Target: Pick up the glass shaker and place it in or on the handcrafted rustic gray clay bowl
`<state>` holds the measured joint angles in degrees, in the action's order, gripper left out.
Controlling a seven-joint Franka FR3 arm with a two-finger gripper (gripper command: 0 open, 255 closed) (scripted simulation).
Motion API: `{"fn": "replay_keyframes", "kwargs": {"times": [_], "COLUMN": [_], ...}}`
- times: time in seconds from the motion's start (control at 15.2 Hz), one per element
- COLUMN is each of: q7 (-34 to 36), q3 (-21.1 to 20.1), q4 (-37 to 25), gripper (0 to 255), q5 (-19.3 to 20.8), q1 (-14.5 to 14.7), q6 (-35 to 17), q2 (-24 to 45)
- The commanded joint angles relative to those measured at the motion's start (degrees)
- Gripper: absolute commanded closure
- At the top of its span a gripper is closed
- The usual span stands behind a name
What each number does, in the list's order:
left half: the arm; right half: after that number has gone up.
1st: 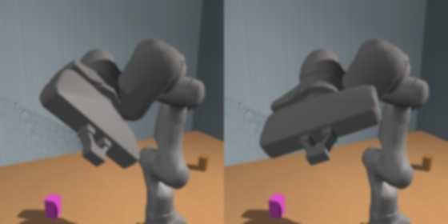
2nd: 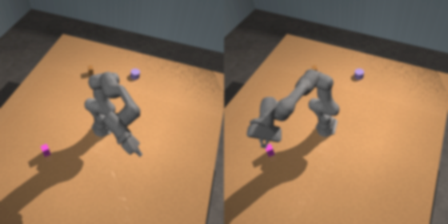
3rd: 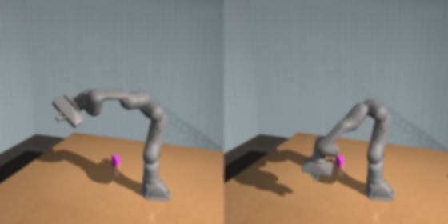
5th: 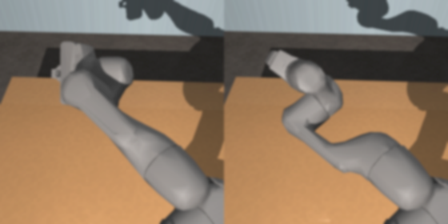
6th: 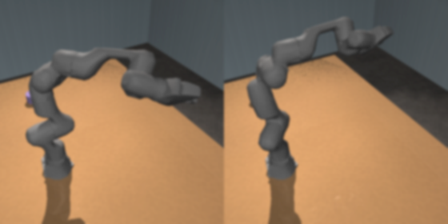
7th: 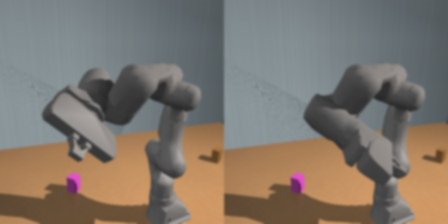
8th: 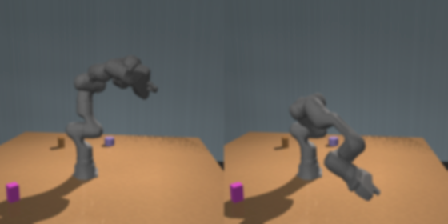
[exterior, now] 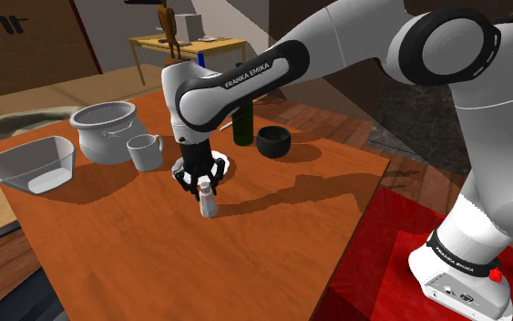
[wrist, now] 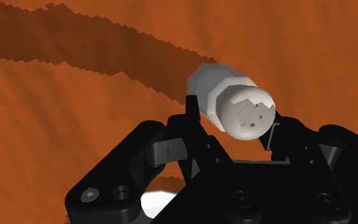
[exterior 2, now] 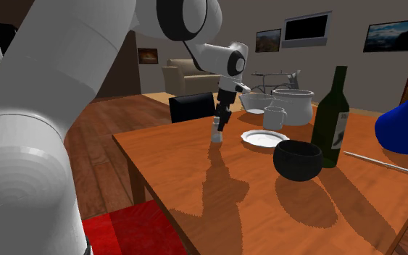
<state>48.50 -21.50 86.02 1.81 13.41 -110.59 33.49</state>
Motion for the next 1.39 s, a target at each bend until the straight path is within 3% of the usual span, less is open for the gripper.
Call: {"fn": "replay_keyframes", "kwargs": {"times": [0.0, 0.2, 1.32], "q7": [0.00, -0.01, 0.73], "q3": [-0.02, -0.02, -0.81], "q4": [0.02, 0.13, -7.80], "gripper": [255, 255, 255], "q5": [-0.01, -0.03, -1.02], "q1": [0.03, 0.00, 0.01], "q6": [0.02, -0.03, 11.13], "q2": [0.05, -0.02, -3.49]}}
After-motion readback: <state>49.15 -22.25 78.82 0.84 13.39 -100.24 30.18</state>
